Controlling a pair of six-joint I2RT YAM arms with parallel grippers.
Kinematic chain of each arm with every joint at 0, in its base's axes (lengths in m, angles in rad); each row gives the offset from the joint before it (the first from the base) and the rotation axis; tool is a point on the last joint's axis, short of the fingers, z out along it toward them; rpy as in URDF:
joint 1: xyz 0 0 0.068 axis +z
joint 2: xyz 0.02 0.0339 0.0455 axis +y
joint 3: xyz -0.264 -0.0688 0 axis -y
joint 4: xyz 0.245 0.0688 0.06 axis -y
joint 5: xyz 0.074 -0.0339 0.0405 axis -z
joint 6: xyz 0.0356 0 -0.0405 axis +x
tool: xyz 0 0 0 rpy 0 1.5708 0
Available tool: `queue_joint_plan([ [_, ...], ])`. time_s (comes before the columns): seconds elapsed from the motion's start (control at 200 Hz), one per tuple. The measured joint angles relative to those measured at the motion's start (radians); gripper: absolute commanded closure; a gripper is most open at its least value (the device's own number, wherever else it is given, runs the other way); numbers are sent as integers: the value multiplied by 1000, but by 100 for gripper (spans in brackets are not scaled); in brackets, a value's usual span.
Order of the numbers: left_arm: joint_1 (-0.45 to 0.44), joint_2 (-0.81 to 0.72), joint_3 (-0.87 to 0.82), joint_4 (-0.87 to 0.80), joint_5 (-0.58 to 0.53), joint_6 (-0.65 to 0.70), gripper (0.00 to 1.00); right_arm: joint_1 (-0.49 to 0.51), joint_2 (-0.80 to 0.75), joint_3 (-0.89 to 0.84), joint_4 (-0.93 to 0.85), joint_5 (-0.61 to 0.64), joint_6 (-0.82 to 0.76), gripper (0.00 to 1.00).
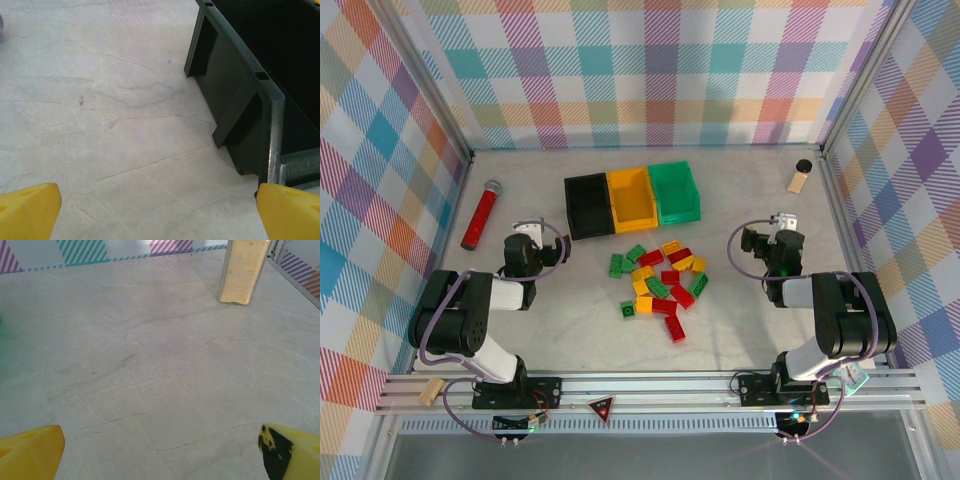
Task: Sort the legos into containers by color
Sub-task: Pick up the lego from the center of the table.
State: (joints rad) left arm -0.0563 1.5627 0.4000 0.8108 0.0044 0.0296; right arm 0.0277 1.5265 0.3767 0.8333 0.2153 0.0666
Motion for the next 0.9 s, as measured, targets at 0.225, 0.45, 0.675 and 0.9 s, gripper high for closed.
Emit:
queue_joint_plan([
  [0.225,0,-143,112,-228,6,1,0,2,-34,-50,46,-23,-7,1],
  [0.45,0,-285,123,-318,10,-58,0,19,-387,56,-286,-67,-18,1],
  [0.675,0,-308,273,-581,21,-225,0,19,-522,318,-541,-142,80,1],
  [0.9,2,-366,274,-651,203,-338,0,20,-375,356,-711,-341,212,1],
])
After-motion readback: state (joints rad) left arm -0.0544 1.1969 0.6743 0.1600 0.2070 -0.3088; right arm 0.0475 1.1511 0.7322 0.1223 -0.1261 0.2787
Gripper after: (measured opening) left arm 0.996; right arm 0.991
